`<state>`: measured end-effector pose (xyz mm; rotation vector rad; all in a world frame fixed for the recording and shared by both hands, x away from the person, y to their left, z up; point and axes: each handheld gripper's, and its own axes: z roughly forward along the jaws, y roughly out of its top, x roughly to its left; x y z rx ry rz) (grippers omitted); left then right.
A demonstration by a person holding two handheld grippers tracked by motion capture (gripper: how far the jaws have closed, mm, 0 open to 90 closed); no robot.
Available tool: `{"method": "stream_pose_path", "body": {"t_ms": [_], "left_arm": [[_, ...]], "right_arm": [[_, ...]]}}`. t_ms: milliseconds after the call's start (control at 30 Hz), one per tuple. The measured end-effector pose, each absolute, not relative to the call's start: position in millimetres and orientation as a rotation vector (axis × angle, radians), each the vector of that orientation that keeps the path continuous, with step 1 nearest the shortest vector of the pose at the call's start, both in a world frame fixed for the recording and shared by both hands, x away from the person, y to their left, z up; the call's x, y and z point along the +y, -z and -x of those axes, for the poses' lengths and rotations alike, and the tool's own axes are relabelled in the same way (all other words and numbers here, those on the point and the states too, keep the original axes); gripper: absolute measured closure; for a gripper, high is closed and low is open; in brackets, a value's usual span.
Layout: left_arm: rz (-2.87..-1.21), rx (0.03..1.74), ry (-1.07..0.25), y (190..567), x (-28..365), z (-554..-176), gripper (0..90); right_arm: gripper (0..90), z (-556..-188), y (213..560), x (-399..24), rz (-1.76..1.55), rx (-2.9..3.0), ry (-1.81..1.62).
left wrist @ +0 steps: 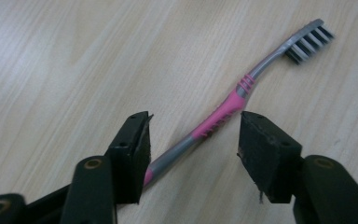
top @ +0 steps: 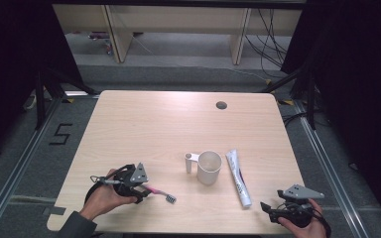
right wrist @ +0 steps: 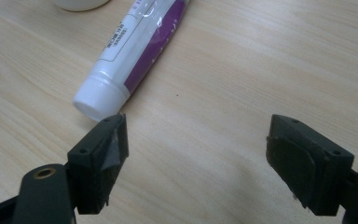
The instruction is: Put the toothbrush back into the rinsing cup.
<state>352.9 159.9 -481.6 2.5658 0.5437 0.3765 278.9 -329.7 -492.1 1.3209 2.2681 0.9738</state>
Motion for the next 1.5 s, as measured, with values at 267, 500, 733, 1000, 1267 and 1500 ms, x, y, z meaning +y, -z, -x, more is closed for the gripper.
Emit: {"method": "stream_pose_path", "body": {"t_ms": [267,500,733,1000,1267,1500], "left_arm": [[-2.653,0.484,-0.333,479.8,153.3,-361.2,59.2],[-2.71,0.444,-0.311,481.3,148.0,-363.3,66.3],[-2.772,0.426,-0.255,482.3,143.5,-365.4,71.4],[-2.829,0.487,-0.184,481.5,135.7,-367.7,76.8],[-2.874,0.538,-0.162,480.2,129.9,-371.5,81.2],[-2.917,0.599,-0.117,479.6,123.1,-376.0,82.1]], "right_arm": [[22.9,-278.5,492.4,-328.5,-1.316,2.273,-0.975],[23.5,-279.4,491.9,-329.1,-1.291,2.293,-0.968],[23.7,-278.5,492.4,-327.6,-1.319,2.289,-0.981],[24.1,-278.5,492.5,-326.9,-1.321,2.302,-0.975],[24.1,-280.3,493.0,-327.6,-1.254,2.307,-0.976],[24.0,-280.9,494.0,-326.9,-1.226,2.322,-0.984]]}}
